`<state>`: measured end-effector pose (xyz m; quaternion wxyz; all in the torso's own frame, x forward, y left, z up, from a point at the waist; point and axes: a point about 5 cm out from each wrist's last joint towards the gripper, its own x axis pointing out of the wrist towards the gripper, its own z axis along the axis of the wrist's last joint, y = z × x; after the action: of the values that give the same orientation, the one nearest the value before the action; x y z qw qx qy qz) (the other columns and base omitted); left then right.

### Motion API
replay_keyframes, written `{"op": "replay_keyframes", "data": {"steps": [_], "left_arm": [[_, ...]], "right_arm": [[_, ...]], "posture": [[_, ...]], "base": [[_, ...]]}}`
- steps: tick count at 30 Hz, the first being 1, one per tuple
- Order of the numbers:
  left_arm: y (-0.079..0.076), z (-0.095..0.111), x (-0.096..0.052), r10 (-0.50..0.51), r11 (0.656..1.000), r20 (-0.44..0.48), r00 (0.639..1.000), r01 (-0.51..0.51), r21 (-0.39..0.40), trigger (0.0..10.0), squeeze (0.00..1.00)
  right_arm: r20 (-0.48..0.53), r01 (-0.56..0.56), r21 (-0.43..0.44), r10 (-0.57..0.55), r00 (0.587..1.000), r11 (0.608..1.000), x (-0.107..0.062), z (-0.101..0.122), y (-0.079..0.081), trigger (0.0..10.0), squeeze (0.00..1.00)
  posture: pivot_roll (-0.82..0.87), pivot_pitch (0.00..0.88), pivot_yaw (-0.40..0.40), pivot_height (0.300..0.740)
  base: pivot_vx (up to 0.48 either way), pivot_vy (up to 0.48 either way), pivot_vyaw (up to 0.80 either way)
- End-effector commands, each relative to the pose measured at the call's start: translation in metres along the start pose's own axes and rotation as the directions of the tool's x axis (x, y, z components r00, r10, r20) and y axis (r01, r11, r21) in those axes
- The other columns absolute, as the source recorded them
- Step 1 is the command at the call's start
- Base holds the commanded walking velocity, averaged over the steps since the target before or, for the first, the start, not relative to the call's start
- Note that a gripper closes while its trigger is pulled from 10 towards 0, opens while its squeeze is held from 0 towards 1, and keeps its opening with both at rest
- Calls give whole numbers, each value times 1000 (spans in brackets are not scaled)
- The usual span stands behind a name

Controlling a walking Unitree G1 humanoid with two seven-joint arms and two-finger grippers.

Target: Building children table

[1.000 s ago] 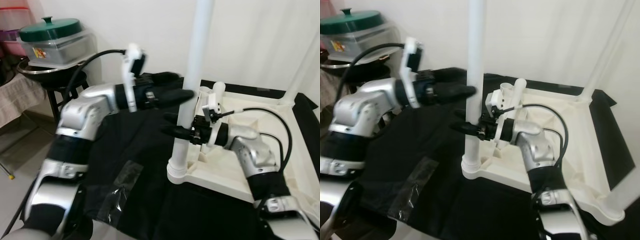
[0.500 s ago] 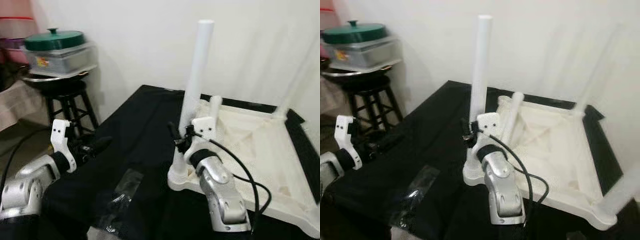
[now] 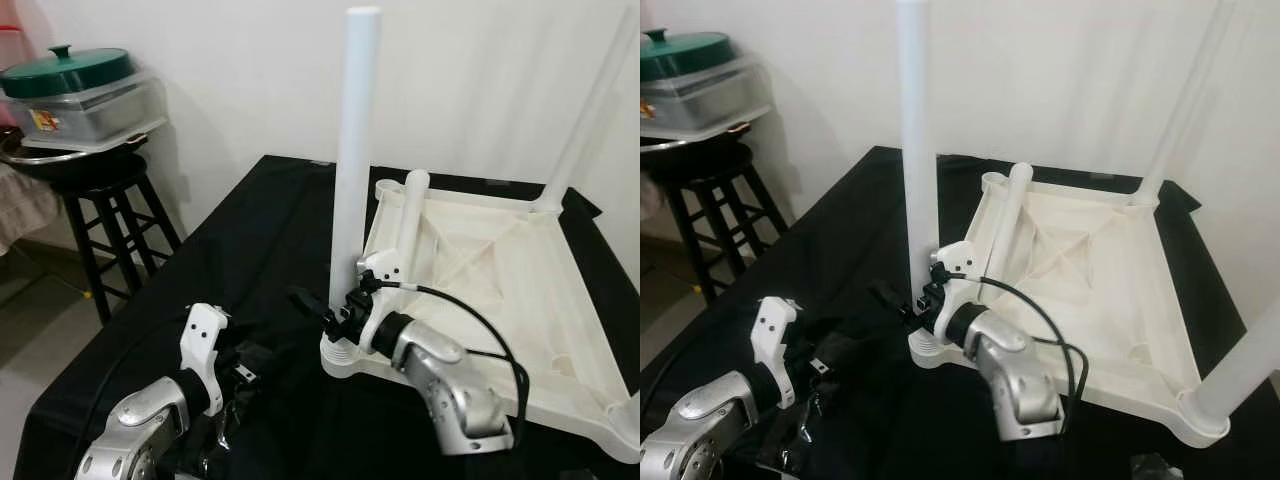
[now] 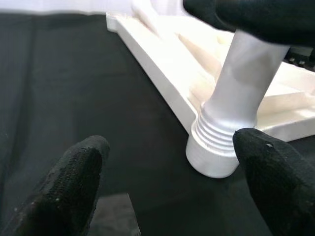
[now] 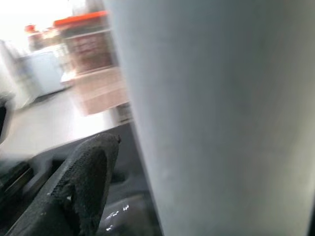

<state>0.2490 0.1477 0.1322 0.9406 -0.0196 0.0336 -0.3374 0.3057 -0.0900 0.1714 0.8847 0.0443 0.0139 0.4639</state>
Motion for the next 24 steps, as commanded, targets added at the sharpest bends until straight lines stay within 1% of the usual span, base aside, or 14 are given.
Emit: {"op": "replay_keyframes", "data": {"steps": [1,2,3,6,8,11,12,15,17,20,21,22,23,24], "left_arm": [[-7,0,-2,-3,998,9,1000,2,57,10000,0],[-7,0,-2,-3,998,9,1000,2,57,10000,0],[-12,1,-4,-25,997,16,1000,24,77,10000,0],[-16,0,-4,-40,995,20,999,38,89,10000,0],[-22,0,-5,-84,990,16,996,81,112,10000,0],[-24,-2,-5,-100,988,7,995,99,120,10000,0],[-29,-4,-4,-145,982,-15,989,146,121,10000,0],[-32,-6,-2,-181,976,-31,983,183,120,10000,0],[-36,-9,2,-249,961,-46,967,253,110,10000,0],[-37,-9,4,-273,955,-47,961,277,105,10000,0],[-39,-10,5,-298,949,-45,954,301,94,2941,0],[-39,-10,5,-298,949,-45,954,301,94,2941,0],[-41,-10,6,-316,944,-39,948,319,86,0,0],[-42,-10,6,-327,941,-35,944,329,81,0,0]], "right_arm": [[-6,-146,-29,146,989,989,1,3,-6,10000,0],[-6,-146,-29,146,989,989,1,3,-6,10000,0],[-35,-204,-44,202,979,978,0,6,-17,10000,0],[-53,-234,-46,232,971,971,0,8,-23,10000,0],[-75,-289,-36,286,955,957,2,14,-34,10000,0],[-82,-310,-25,307,948,950,2,16,-38,10000,0],[-108,-342,4,341,934,940,1,14,-42,0,0],[-126,-359,31,360,924,933,0,12,-45,0,0],[-147,-365,55,369,918,929,-3,9,-50,0,0],[-144,-369,55,373,916,928,-4,10,-51,0,0],[-142,-375,52,379,914,926,-6,10,-51,0,0],[-142,-375,52,379,914,926,-6,10,-51,0,0],[-150,-390,25,390,909,920,-9,11,-51,0,0],[-156,-402,5,398,904,916,-11,12,-51,0,0]], "posture": [[6,0,-34,740],[6,0,-34,740],[12,0,-38,740],[14,0,-39,740],[27,0,-48,740],[27,0,-48,740],[40,0,-60,740],[44,0,-64,740],[37,0,-66,740],[32,0,-66,740],[15,0,-62,740],[15,0,-62,740],[6,0,-61,740],[6,0,-61,740]], "base": [[0,0,0],[0,0,0],[0,0,0],[0,0,0],[0,0,0],[0,0,0],[0,0,0],[0,0,0],[0,0,0],[0,0,0],[0,0,0],[0,0,0],[0,0,0],[0,0,0]]}}
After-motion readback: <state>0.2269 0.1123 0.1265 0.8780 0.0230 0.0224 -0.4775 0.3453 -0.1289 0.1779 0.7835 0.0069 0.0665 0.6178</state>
